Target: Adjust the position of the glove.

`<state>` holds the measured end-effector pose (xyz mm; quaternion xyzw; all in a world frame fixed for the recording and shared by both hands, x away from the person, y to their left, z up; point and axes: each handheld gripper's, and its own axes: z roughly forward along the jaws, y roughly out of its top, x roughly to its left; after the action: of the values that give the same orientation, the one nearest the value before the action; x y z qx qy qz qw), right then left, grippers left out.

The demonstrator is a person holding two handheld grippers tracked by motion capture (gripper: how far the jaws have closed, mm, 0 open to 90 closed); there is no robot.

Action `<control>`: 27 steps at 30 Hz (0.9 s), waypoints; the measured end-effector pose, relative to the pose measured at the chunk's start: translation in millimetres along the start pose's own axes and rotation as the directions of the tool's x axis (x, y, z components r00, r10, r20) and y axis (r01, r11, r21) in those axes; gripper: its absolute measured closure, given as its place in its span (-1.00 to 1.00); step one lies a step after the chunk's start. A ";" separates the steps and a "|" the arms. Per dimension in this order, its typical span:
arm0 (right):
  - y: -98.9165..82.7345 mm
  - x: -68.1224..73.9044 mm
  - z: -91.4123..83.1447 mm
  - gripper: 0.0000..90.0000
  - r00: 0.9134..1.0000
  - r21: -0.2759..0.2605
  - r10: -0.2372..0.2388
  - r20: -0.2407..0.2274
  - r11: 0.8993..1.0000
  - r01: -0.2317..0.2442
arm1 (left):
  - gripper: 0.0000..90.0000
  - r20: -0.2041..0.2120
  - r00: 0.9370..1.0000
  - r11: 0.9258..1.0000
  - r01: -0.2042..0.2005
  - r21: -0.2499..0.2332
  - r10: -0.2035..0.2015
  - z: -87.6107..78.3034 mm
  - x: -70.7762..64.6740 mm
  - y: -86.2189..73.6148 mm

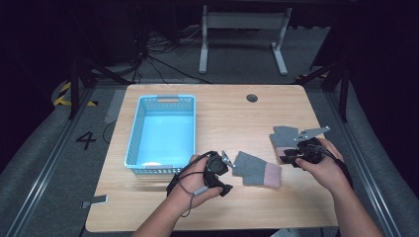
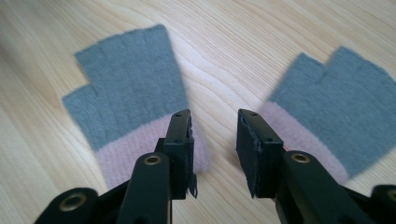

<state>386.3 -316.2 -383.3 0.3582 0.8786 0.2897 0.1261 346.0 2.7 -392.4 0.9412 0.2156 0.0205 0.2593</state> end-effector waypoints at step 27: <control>20.9 40.6 64.0 0.17 0.981 0.081 -0.105 -0.162 0.990 0.119 | -0.24 0.002 1.000 1.000 0.019 -0.021 -0.019 -7.8 -0.8 -10.9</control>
<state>396.5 -248.8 -422.6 0.2893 0.9168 0.2696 0.0561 339.8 14.5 -391.0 0.9363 0.2239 0.0195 0.2698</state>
